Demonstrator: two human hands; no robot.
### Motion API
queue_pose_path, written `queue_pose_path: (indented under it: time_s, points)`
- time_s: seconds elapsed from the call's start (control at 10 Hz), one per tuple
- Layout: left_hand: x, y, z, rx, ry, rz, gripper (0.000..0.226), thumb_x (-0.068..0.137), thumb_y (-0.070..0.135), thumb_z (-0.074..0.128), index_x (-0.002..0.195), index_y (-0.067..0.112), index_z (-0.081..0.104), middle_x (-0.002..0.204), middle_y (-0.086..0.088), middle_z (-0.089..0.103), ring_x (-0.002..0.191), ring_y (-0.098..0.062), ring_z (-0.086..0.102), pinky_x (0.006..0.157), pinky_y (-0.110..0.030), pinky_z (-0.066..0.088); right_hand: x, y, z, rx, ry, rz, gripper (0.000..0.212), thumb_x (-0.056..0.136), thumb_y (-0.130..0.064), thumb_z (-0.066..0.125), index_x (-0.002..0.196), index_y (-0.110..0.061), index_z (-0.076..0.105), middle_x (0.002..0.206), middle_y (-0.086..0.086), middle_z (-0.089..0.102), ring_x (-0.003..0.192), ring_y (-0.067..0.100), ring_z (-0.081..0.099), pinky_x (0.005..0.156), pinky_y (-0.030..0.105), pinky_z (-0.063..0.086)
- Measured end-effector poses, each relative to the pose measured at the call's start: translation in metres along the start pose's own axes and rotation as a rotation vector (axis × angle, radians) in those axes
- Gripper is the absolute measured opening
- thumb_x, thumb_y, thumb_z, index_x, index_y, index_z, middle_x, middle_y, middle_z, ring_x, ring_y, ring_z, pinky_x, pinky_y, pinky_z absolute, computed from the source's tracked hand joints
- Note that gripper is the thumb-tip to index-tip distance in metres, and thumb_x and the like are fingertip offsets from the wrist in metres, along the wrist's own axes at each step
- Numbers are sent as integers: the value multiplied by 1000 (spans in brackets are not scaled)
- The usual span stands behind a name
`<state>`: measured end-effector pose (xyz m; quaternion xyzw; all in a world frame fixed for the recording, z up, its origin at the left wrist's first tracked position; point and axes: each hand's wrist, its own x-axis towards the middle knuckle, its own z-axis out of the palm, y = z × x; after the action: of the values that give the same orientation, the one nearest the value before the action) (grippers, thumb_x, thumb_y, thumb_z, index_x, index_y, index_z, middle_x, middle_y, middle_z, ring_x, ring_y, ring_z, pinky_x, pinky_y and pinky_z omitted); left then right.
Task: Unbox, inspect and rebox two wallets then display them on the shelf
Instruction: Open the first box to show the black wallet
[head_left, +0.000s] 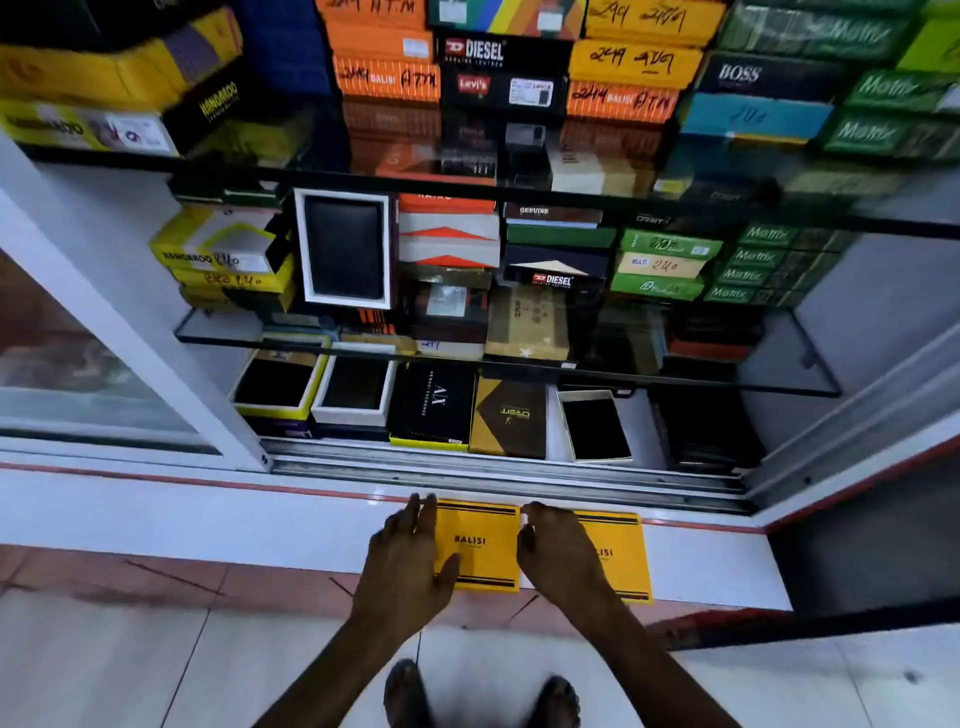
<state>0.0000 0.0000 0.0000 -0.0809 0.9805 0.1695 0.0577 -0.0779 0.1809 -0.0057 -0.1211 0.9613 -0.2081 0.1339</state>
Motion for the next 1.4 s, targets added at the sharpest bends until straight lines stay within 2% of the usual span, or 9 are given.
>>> queue_pose_path:
  time_s: [0.1,0.2,0.3,0.4,0.6,0.8,0.9,1.2,1.4]
  points:
    - [5,6,13,-151,-40,-72,78,85,57,50,146,12,31,134,-8,59,120,-28,56,95,-36,51,8,4,14,53,-104,102,27,85,-8,47,104,-1,66,100,16,74,93,29,70,69,22,54]
    - [8,11,23,-196,-62,-143,85,79,67,48,143,14,32,130,-7,60,116,-25,57,91,-33,54,12,3,17,118,-175,164,24,86,-1,47,97,6,67,100,21,72,94,32,68,49,5,29]
    - [10,18,26,-225,-77,-197,102,68,76,54,145,15,29,142,-8,50,126,-29,49,96,-39,52,17,6,17,233,-238,229,21,85,0,48,89,5,68,100,20,72,97,32,67,64,17,46]
    - [9,31,28,-190,-86,-303,127,52,88,54,150,15,15,150,-9,36,132,-33,40,99,-48,46,20,8,7,378,-299,272,21,89,-5,52,75,-21,57,108,17,69,97,29,65,93,37,54]
    - [10,46,36,-148,-47,-396,137,40,90,53,147,15,14,147,-14,35,127,-37,41,96,-53,44,19,16,-5,885,-375,462,16,92,-4,53,92,-17,62,121,22,66,92,30,67,89,47,58]
    - [12,44,33,-295,-39,-428,135,31,81,62,143,18,20,143,-13,40,128,-40,42,100,-57,43,13,19,-12,1185,-463,541,26,103,-10,35,98,-1,59,93,16,66,68,22,71,54,27,61]
    - [13,36,27,-461,-6,-441,128,30,73,67,141,21,27,137,-8,47,124,-38,45,96,-54,46,14,19,-10,1140,-427,483,25,98,-7,47,116,6,61,102,22,68,76,25,71,55,27,60]
    - [14,30,21,-583,3,-428,114,36,68,73,135,28,35,130,0,57,117,-32,55,92,-52,51,14,11,7,1147,-305,456,23,95,-8,56,113,1,67,94,21,68,81,33,67,66,35,62]
    - [14,21,-6,-925,-96,-493,92,48,51,73,130,31,37,112,-1,60,101,-25,59,80,-37,53,14,10,7,965,-170,515,15,86,-4,60,80,-11,71,74,18,64,66,30,62,71,45,58]
